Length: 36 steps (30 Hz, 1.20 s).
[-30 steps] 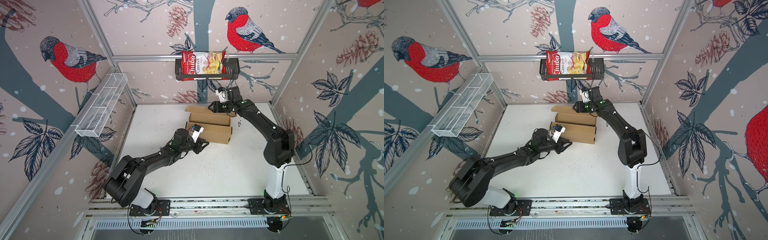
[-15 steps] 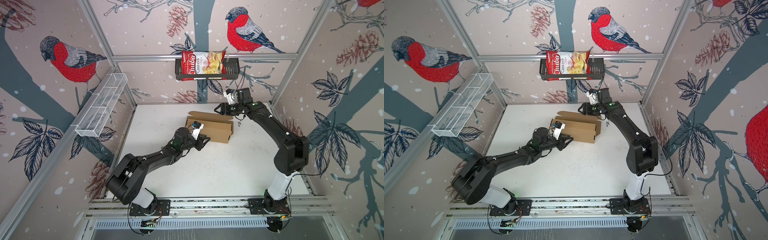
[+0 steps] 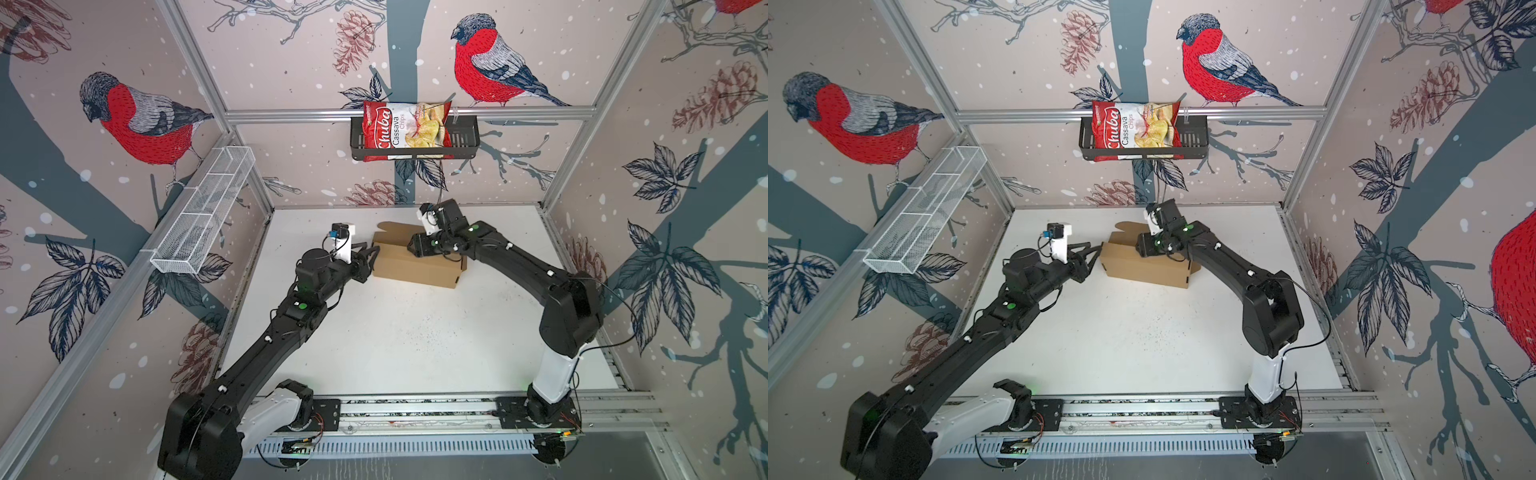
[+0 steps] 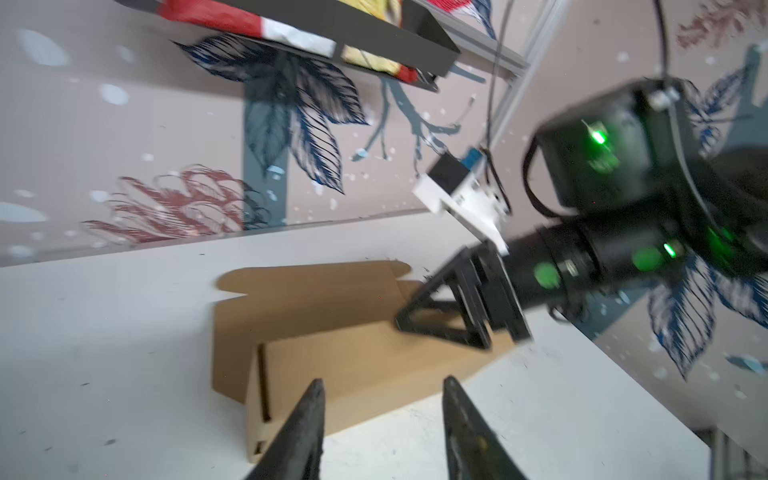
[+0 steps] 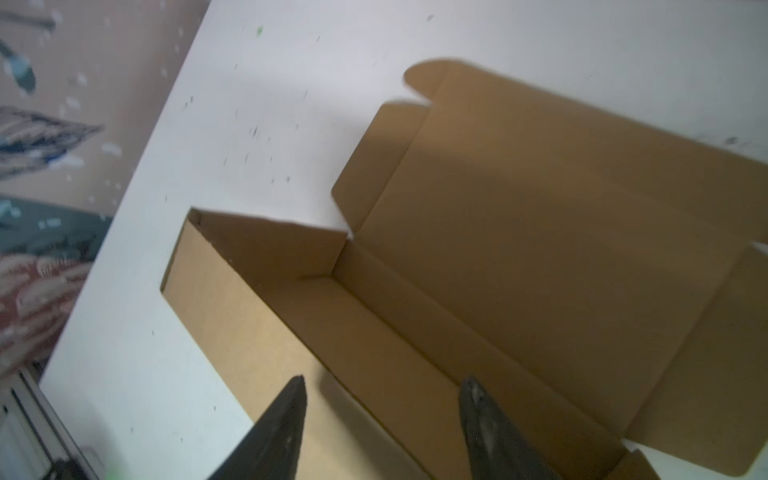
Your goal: Fold the paper box
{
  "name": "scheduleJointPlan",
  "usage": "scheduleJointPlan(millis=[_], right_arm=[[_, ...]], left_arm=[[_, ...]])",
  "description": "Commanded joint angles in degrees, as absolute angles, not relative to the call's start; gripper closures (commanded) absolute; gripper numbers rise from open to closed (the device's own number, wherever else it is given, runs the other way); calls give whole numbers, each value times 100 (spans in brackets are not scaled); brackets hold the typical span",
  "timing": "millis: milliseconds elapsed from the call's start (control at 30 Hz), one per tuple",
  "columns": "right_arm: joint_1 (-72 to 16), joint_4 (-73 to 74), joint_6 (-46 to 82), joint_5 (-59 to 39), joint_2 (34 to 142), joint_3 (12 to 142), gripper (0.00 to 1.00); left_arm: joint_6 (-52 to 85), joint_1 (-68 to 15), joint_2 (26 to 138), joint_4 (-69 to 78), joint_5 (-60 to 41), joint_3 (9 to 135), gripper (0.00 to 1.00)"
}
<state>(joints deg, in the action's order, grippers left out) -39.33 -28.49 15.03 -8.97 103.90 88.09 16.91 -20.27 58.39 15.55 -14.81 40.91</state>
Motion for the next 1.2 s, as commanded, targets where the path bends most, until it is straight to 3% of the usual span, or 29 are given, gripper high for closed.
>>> scheduleJointPlan(millis=[0, 167, 300, 433, 633, 800, 967, 1167], right_arm=[[-4394, -2794, 1377, -47, 10048, 8175, 42], [-5897, -2082, 961, 1992, 9237, 6591, 43], [-7100, -1824, 724, 3206, 9022, 5847, 27], [-7478, -1739, 679, 3169, 8503, 5578, 21], [-7612, -1487, 917, 2510, 6882, 5394, 21], [-6838, -2060, 1596, 2834, 5682, 5652, 20], [-4374, -2792, 1589, 1364, 4586, 5343, 14], [-3300, -2920, 404, 591, 4764, 5130, 9]], left_arm=[[2087, -1708, 5583, 1241, -1104, 4060, 62], [2276, -1073, 5243, 625, -1086, 4065, 64], [2352, -738, 5108, 393, -961, 4056, 59], [2280, -582, 5141, 431, -1156, 4132, 43], [1656, -501, 5380, -26, -1372, 4504, 36], [945, -501, 5564, -186, -1893, 4398, 36], [546, -501, 6094, 460, -2670, 4137, 29], [-441, -475, 7183, 70, -3449, 4792, 24]])
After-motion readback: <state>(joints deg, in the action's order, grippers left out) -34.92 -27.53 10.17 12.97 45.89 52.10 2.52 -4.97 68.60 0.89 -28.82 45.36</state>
